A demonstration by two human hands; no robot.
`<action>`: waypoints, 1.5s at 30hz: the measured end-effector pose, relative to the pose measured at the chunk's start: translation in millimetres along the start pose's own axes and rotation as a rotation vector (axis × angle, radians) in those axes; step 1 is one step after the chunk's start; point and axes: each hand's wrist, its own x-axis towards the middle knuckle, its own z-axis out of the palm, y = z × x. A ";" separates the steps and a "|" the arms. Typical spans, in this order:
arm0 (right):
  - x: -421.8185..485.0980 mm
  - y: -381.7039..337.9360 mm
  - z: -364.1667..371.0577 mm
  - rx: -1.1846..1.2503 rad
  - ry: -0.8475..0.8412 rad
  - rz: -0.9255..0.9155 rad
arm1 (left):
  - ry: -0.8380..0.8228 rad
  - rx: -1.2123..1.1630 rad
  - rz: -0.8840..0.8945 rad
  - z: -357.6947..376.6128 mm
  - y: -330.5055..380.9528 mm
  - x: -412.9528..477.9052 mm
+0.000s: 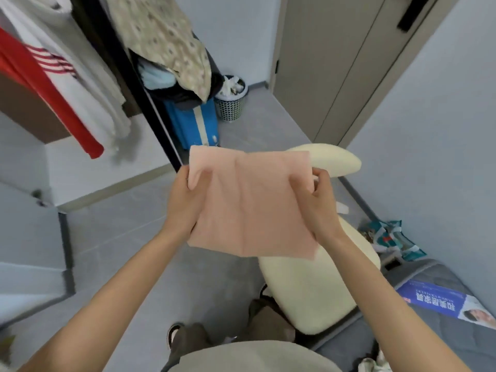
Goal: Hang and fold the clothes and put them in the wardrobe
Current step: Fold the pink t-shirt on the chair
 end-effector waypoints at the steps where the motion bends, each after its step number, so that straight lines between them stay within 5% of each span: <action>1: -3.0 -10.7 23.0 0.000 -0.027 -0.023 | 0.033 -0.007 0.011 -26.3 0.2 1.6; 18: -71.3 -267.3 375.0 0.148 -0.409 -0.413 | 0.509 -0.044 0.161 -442.0 53.1 56.2; 30: 11.5 -512.0 491.3 0.210 -0.471 -0.775 | 0.716 -0.148 0.420 -575.4 198.0 183.7; 45: 131.4 -769.9 621.1 0.122 -0.412 -0.952 | 0.783 -0.070 0.570 -721.4 367.0 378.9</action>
